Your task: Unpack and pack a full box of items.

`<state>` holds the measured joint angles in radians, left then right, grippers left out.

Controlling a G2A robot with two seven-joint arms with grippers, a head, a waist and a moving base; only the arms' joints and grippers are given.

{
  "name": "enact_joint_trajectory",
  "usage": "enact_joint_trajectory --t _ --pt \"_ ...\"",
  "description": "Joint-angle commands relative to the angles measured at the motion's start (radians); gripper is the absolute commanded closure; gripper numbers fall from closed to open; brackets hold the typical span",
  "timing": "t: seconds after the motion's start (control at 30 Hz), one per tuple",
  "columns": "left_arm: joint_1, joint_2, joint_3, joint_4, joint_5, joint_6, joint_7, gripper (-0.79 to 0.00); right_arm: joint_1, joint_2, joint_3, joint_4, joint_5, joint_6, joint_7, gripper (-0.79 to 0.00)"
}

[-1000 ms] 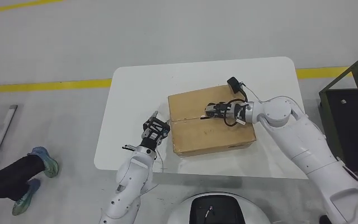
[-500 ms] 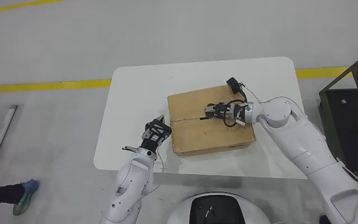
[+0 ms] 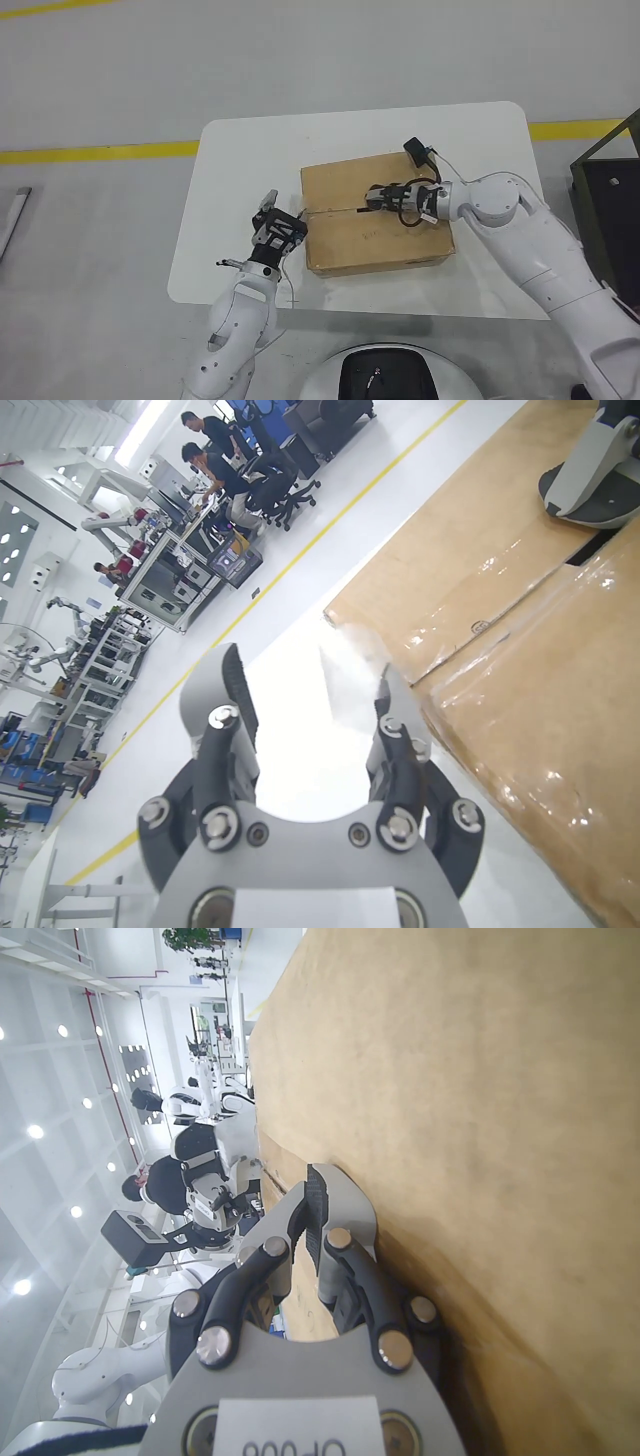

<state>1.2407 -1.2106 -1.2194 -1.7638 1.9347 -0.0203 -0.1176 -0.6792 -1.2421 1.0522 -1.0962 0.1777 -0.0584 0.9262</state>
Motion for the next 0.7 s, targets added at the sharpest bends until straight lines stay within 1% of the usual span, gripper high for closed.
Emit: enact_joint_trajectory --t 0.0,0.2,0.33,0.47,0.67 --pt "-0.005 -0.002 0.005 0.004 0.006 0.008 0.004 -0.785 0.001 -0.001 -0.002 0.003 0.000 -0.001 0.000 0.000" --pt "-0.017 -0.009 0.012 0.014 0.030 0.048 0.003 -0.785 0.001 -0.002 -0.003 0.007 0.005 -0.003 -0.002 0.000" --pt "-0.048 -0.019 0.026 0.030 0.031 0.083 -0.024 -0.785 0.001 -0.003 -0.005 0.003 0.004 -0.002 -0.002 0.000" --pt "-0.070 -0.028 0.048 0.029 0.034 0.082 -0.043 -0.785 0.002 -0.004 -0.011 -0.003 0.000 0.000 -0.004 0.000" --pt "-0.081 -0.034 0.064 0.018 0.066 0.069 -0.052 -0.785 0.006 -0.006 -0.018 -0.011 -0.016 0.002 -0.011 0.000"
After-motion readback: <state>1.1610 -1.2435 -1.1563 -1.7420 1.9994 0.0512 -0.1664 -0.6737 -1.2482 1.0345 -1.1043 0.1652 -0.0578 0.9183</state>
